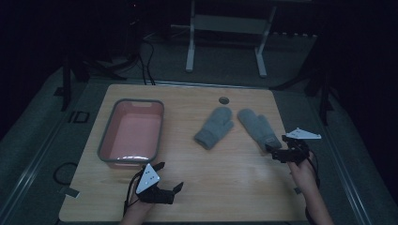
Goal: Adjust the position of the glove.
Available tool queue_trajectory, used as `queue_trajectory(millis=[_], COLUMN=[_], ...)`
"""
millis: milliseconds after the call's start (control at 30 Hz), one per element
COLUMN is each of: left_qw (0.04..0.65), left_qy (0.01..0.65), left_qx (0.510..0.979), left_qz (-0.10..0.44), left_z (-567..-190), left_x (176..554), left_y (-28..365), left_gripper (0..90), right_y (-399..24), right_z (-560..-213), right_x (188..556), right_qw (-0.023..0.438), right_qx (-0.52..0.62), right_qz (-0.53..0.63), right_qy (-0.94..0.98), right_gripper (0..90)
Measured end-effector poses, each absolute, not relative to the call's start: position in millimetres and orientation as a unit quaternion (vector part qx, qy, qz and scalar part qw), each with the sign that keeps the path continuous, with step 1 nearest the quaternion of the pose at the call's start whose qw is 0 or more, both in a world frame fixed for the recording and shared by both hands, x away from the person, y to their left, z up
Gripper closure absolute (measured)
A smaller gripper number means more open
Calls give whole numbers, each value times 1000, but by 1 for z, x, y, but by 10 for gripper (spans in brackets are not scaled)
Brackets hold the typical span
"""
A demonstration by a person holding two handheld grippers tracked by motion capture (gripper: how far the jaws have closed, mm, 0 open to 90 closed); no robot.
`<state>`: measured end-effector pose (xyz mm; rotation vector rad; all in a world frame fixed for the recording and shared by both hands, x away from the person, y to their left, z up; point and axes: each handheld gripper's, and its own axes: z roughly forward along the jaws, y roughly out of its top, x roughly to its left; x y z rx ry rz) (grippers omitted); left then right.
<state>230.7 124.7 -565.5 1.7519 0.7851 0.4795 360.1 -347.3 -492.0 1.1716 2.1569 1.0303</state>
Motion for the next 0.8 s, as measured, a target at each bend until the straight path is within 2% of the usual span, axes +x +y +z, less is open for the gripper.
queue_trajectory(millis=[267,333,433,533,733,800], left_qw=[545,544,543,543,543,543], left_qy=[329,328,328,327,322,322], left_qx=[745,746,747,748,751,751], left_qz=[201,200,198,198,194,194], left_z=[-565,-566,-566,-566,-565,-565], left_x=[230,230,230,230,230,229], left_y=[122,122,122,122,122,122], left_gripper=[16,16,16,16,16,16], right_y=[-308,-300,-286,-271,-242,-231], right_z=[-491,-490,-487,-488,-496,-501], right_x=[387,394,410,426,457,468], right_qw=[195,207,181,174,160,150], right_qx=[402,395,375,353,330,326], right_qz=[393,401,421,414,389,385], right_qy=[804,800,806,821,845,850], right_gripper=[128,131,135,221,221,256])
